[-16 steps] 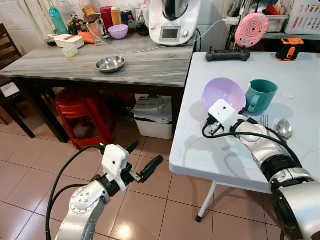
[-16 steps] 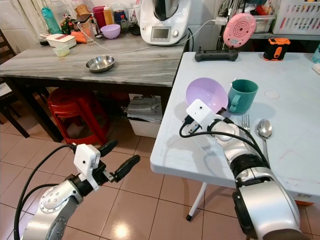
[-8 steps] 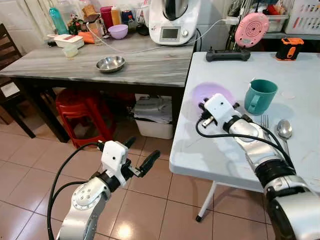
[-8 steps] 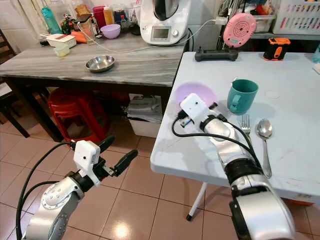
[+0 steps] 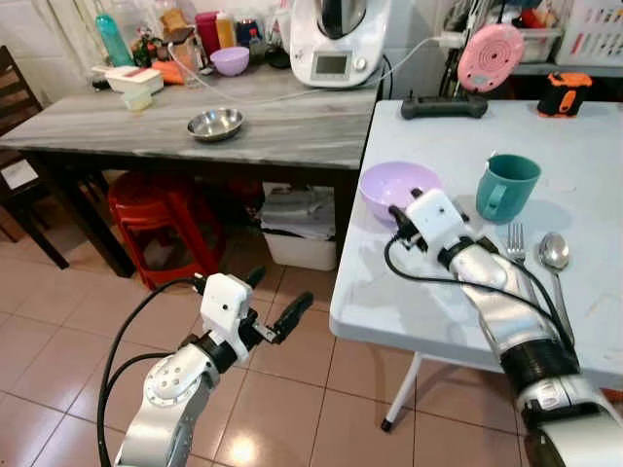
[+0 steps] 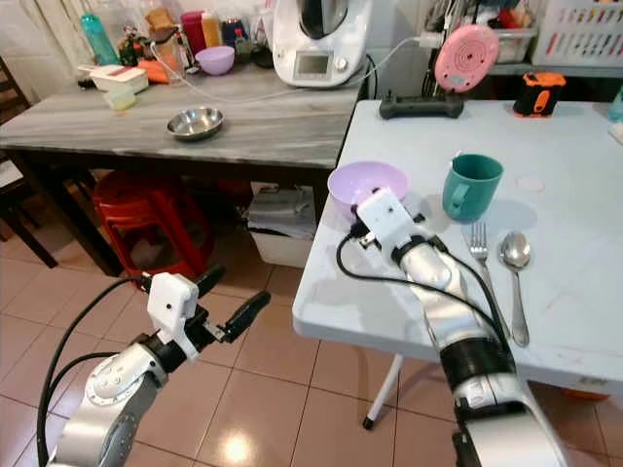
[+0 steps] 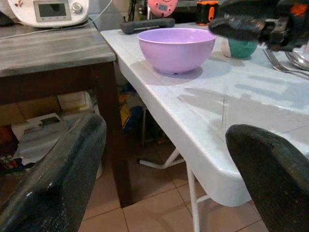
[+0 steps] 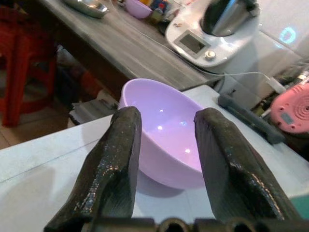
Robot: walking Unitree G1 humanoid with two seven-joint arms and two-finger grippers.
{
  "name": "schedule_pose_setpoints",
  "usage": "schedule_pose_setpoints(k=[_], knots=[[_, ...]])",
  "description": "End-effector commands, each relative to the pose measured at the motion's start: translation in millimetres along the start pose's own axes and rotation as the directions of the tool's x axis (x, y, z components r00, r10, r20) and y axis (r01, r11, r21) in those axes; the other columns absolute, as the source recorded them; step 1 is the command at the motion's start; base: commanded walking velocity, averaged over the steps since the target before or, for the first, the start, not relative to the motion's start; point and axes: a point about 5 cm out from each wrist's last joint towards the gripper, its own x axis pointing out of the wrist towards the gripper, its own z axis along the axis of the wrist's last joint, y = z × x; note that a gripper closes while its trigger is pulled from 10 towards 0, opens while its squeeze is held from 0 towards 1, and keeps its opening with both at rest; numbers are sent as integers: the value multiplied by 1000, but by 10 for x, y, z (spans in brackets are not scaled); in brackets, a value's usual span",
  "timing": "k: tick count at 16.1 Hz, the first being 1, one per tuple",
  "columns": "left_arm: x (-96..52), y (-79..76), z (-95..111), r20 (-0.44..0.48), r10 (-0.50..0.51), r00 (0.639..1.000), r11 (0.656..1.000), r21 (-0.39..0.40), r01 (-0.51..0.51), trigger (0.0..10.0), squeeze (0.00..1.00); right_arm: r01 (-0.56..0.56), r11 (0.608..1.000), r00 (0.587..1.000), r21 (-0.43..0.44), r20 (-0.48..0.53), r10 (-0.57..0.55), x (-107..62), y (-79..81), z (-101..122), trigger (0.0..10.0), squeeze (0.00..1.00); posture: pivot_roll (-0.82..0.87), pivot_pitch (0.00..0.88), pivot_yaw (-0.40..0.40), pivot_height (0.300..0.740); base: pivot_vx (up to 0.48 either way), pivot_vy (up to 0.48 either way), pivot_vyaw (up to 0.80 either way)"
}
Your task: Setting the table
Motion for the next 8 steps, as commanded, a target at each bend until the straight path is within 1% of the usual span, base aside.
schedule_pose_setpoints(k=[1, 3, 4, 5, 6, 7, 8], knots=[[0, 92, 36, 4, 53, 999, 998, 17, -53, 10000, 0, 70, 997, 995, 39, 72, -73, -27, -56, 156, 10000, 1000, -50, 0, 101, 740, 0, 0, 0], [-1, 163, 59, 16, 110, 994, 993, 35, -111, 10000, 0, 131, 988, 984, 86, 109, -140, -121, -51, 193, 10000, 1000, -54, 0, 99, 740, 0, 0, 0], [-18, 299, 101, 48, 218, 975, 974, 55, -221, 10000, 0, 226, 957, 960, 182, 123, -251, -316, -19, 174, 10000, 1000, -64, 0, 102, 740, 0, 0, 0], [-18, 299, 101, 48, 218, 975, 974, 55, -221, 10000, 0, 226, 957, 960, 182, 123, -251, -316, -19, 174, 10000, 1000, -64, 0, 102, 740, 0, 0, 0], [-19, 365, 130, 68, 273, 960, 960, 43, -276, 10000, 0, 284, 925, 945, 253, 87, -314, -437, 18, 113, 10000, 1000, -70, 0, 102, 740, 0, 0, 0], [-8, 389, 161, 90, 289, 953, 955, 33, -293, 10000, 0, 336, 883, 931, 326, 29, -365, -543, 65, 32, 10000, 871, -80, 0, 104, 740, 0, 0, 0], [3, 387, 174, 98, 284, 954, 957, 36, -288, 10000, 0, 346, 876, 929, 337, 6, -370, -576, 97, -2, 10000, 349, -82, 0, 104, 740, 0, 0, 0]])
